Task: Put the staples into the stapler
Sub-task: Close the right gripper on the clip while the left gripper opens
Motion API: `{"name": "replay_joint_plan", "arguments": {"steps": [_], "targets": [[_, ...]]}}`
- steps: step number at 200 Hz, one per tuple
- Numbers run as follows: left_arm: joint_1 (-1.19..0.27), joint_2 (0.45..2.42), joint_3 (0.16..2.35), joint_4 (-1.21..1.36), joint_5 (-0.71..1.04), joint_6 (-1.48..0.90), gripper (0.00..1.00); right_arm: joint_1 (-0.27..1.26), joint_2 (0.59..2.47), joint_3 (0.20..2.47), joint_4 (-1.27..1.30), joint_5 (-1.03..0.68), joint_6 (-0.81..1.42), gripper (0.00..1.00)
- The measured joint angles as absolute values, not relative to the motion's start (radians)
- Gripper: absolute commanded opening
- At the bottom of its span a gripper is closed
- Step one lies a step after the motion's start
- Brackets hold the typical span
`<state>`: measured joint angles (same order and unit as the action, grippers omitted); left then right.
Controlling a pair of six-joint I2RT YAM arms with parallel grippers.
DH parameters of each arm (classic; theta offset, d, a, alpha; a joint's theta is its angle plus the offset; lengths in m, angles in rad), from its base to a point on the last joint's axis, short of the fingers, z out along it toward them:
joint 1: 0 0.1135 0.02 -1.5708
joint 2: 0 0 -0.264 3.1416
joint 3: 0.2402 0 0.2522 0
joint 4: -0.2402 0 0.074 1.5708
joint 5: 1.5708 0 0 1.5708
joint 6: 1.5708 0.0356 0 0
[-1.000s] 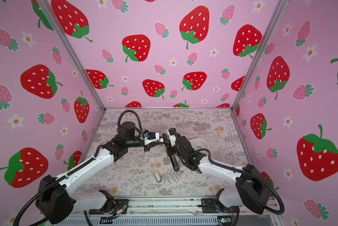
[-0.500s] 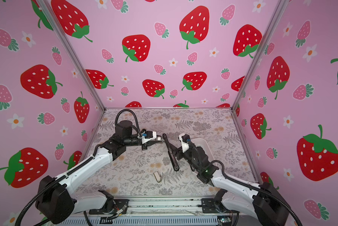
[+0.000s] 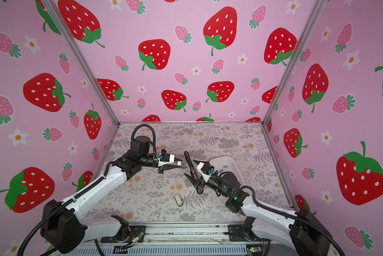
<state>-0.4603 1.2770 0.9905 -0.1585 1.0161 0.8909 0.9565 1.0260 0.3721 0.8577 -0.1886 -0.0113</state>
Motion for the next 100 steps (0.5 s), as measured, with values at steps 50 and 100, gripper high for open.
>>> {"name": "replay_joint_plan", "arguments": {"steps": [50, 100], "targets": [[-0.474, 1.280, 1.010, -0.241, 1.077, 0.964, 0.00, 0.965, 1.067, 0.422, 0.794, -0.204, -0.036, 0.78], [-0.501, 1.287, 1.024, -0.273, 1.119, 0.991, 0.00, 0.971, 1.127, 0.471, 0.738, -0.242, -0.051, 0.73]]}}
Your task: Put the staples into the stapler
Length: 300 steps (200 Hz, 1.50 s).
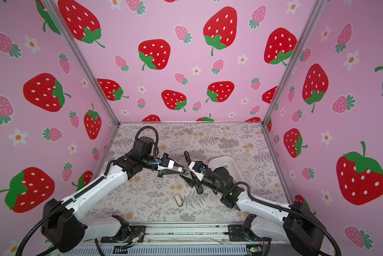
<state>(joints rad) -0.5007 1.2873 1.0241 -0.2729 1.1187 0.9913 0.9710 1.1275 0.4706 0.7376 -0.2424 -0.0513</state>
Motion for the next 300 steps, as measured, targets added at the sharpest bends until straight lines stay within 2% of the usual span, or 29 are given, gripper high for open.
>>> {"name": "replay_joint_plan", "arguments": {"steps": [19, 35, 71, 112, 115, 128, 155, 164, 183, 219, 261, 300], "targets": [[-0.505, 1.287, 1.024, -0.281, 1.125, 0.999, 0.00, 0.978, 1.147, 0.486, 0.724, -0.262, -0.056, 0.71], [-0.507, 1.287, 1.024, -0.292, 1.129, 1.002, 0.00, 0.983, 1.161, 0.497, 0.712, -0.274, -0.062, 0.64], [-0.510, 1.287, 1.029, -0.310, 1.137, 1.017, 0.00, 0.989, 1.184, 0.510, 0.688, -0.298, -0.080, 0.40], [-0.510, 1.287, 1.031, -0.327, 1.142, 1.006, 0.00, 0.991, 1.190, 0.512, 0.680, -0.310, -0.107, 0.26], [-0.509, 1.288, 1.031, -0.332, 1.143, 1.003, 0.03, 0.991, 1.190, 0.512, 0.678, -0.310, -0.110, 0.24], [-0.510, 1.288, 1.031, -0.338, 1.143, 1.000, 0.28, 0.992, 1.190, 0.512, 0.676, -0.311, -0.111, 0.21], [-0.510, 1.287, 1.031, -0.310, 1.131, 0.995, 0.54, 0.994, 1.190, 0.513, 0.675, -0.303, -0.092, 0.12], [-0.511, 1.283, 1.023, -0.266, 1.116, 0.973, 0.60, 0.994, 1.190, 0.514, 0.675, -0.291, -0.078, 0.10], [-0.511, 1.257, 0.982, -0.178, 1.079, 0.934, 0.65, 0.994, 1.190, 0.514, 0.675, -0.256, -0.052, 0.08], [-0.492, 1.187, 0.888, -0.008, 0.982, 0.850, 0.66, 0.994, 1.190, 0.516, 0.674, -0.118, 0.020, 0.00], [-0.409, 1.127, 0.823, 0.158, 0.881, 0.797, 0.66, 0.977, 1.222, 0.571, 0.616, 0.075, 0.149, 0.00], [-0.371, 1.095, 0.812, 0.168, 0.823, 0.852, 0.66, 0.970, 1.352, 0.759, 0.426, 0.184, 0.264, 0.00]]}}
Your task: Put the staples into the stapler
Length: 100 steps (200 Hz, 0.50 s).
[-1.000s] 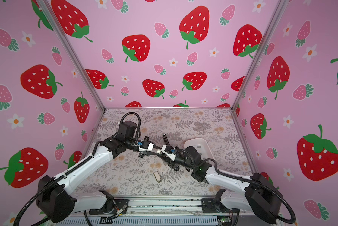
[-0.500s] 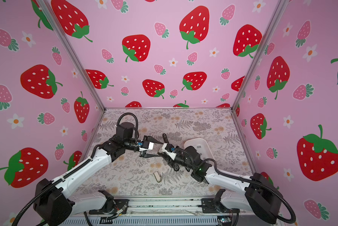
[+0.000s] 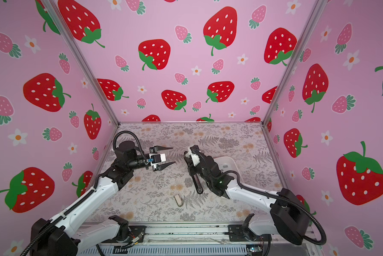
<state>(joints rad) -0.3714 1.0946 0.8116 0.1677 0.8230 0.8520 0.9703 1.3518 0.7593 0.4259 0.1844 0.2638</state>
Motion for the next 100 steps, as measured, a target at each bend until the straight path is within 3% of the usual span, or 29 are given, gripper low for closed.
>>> {"name": "replay_joint_plan", "arguments": {"steps": [60, 100], "targets": [[-0.338, 1.068, 0.767, 0.160, 0.785, 0.961, 0.65, 0.966, 1.663, 0.992, 0.149, 0.200, 0.335, 0.00], [-0.305, 1.069, 0.760, 0.184, 0.761, 0.960, 0.65, 0.966, 1.750, 1.043, 0.043, 0.175, 0.346, 0.00]]}}
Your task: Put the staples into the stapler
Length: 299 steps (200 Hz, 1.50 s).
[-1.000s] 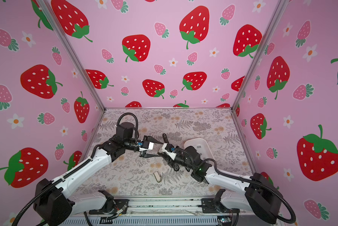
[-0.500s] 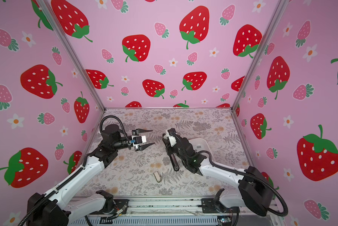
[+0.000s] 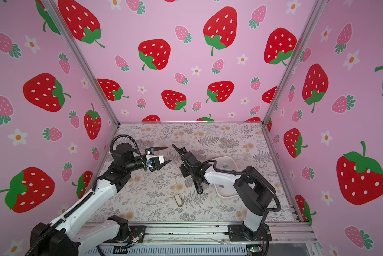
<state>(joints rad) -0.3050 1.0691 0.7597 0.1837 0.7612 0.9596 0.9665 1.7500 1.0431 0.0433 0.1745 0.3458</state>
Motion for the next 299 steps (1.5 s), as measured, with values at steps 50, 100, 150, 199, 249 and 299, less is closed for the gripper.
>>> {"name": "replay_joint_plan", "arguments": {"steps": [50, 100, 150, 199, 249, 299], "targets": [[-0.292, 1.069, 0.760, 0.182, 0.713, 0.981, 0.65, 0.966, 1.837, 1.126, -0.006, 0.146, 0.348, 0.00], [-0.288, 1.069, 0.760, 0.166, 0.718, 0.999, 0.60, 0.966, 1.925, 1.179, -0.040, 0.125, 0.371, 0.02], [-0.287, 1.069, 0.760, 0.152, 0.751, 1.001, 0.59, 0.966, 1.977, 1.213, -0.077, 0.127, 0.381, 0.11], [-0.288, 1.069, 0.760, 0.137, 0.774, 1.001, 0.57, 0.966, 1.993, 1.228, -0.094, 0.131, 0.390, 0.23], [-0.288, 1.071, 0.760, 0.099, 0.801, 1.009, 0.57, 0.966, 1.993, 1.228, -0.095, 0.131, 0.397, 0.40], [-0.288, 1.073, 0.760, 0.094, 0.815, 1.020, 0.57, 0.966, 1.993, 1.228, -0.094, 0.145, 0.400, 0.49]]}}
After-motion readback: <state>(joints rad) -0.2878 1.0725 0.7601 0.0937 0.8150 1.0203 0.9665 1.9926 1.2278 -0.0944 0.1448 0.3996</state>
